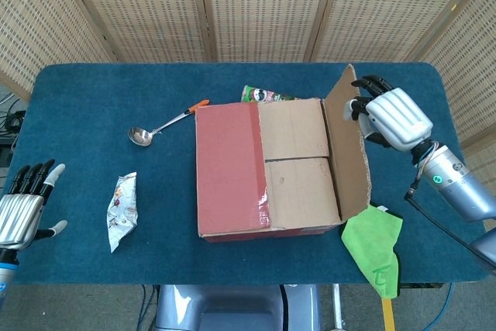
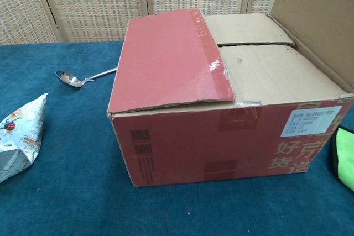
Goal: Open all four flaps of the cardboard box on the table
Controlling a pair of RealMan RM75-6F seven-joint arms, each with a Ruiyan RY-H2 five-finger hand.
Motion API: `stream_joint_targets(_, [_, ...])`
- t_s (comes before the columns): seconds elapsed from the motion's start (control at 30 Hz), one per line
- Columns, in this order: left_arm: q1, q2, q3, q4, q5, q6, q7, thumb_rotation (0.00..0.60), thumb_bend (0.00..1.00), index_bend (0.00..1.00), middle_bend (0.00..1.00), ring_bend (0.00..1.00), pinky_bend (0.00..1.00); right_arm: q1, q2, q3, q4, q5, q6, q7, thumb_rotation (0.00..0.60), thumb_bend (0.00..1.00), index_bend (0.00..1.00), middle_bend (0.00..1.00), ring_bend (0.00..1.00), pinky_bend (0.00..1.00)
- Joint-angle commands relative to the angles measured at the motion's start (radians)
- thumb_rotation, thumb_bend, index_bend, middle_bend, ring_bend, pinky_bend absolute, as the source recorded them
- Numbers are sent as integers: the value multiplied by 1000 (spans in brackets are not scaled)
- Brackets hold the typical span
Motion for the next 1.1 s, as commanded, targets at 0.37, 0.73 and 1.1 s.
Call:
stream_joint_targets(0.37, [-1, 0, 1, -1, 1, 0, 3, 600, 8, 14, 0, 0, 0, -14, 17, 0, 5, 5, -1, -8, 600, 638, 471, 421, 122, 105])
stream_joint_targets(0.73, [-6, 1, 1, -5, 6, -5, 12, 600, 7, 15, 0, 0, 0, -34, 34, 7, 20, 27, 8, -20, 600, 569, 435, 356, 75, 89])
stream_joint_targets(1.1, [-38, 17, -10, -17, 37, -23, 17, 600, 6, 14, 0, 0, 0, -70, 22, 0, 23, 51, 22, -31, 600, 555, 373, 292, 39, 88])
